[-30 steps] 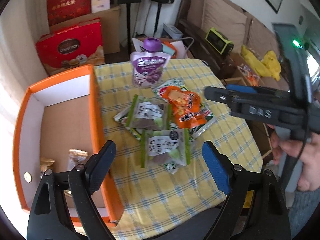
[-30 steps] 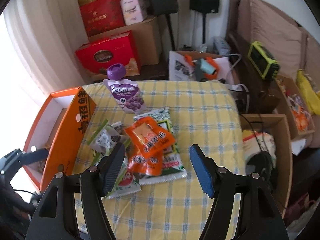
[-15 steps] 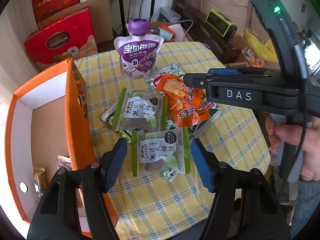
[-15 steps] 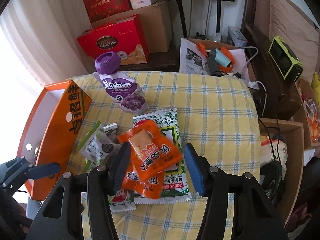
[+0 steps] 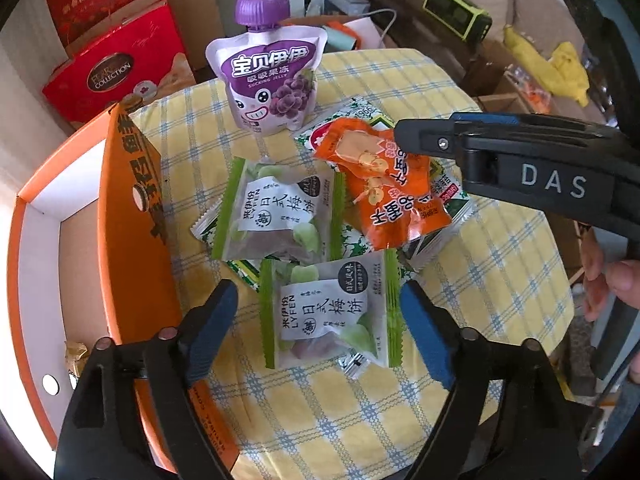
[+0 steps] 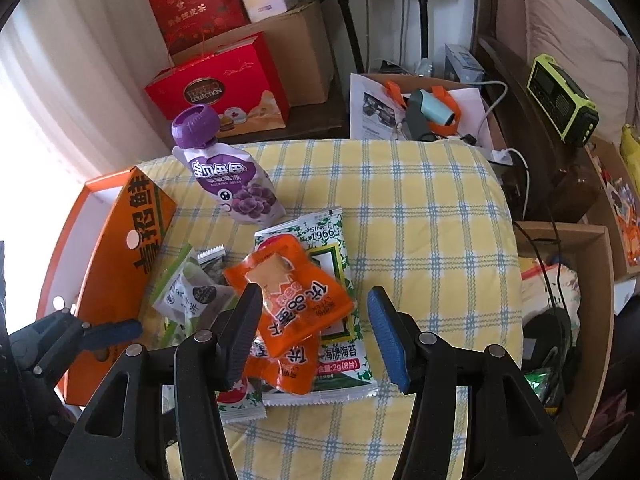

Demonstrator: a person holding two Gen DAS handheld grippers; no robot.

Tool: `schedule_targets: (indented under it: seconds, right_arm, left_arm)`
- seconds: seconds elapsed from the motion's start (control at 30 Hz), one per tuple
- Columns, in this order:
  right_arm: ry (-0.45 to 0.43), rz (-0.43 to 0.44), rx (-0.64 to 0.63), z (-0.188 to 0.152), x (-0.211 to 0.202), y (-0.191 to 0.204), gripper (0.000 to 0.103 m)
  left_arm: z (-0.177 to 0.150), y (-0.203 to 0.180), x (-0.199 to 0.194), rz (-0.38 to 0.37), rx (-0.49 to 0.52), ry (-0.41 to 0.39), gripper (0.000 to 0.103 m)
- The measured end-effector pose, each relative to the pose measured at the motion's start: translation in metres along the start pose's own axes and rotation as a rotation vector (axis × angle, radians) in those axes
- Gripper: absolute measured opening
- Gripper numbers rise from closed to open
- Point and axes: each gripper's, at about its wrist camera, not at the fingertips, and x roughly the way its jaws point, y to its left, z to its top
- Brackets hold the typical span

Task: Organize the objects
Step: 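Grasp a green-and-white packet with the left gripper while the right grasps an orange packet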

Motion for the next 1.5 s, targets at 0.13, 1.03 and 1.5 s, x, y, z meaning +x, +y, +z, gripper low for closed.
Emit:
schedule_targets:
  seconds: [0.13,1.03,1.5]
  right_arm:
    - [0.002,-0.020,0.002,0.002,0.002,-0.002,0.057]
    - [-0.011,-0.012,0.023,-0.002,-0.002,-0.005,0.057]
    - [0.065,-0.009,-0.069,0.015,0.028,0.009,0.058]
  left_arm:
    - [0.004,-0.007,0.010,0.056,0.024,0.018,0.091]
    - [0.006,0.004,0.009,0.001,-0.042,0.028,0.046]
    - [0.004,0.009,0.004,-0.023,-0.068,0.014,0.026]
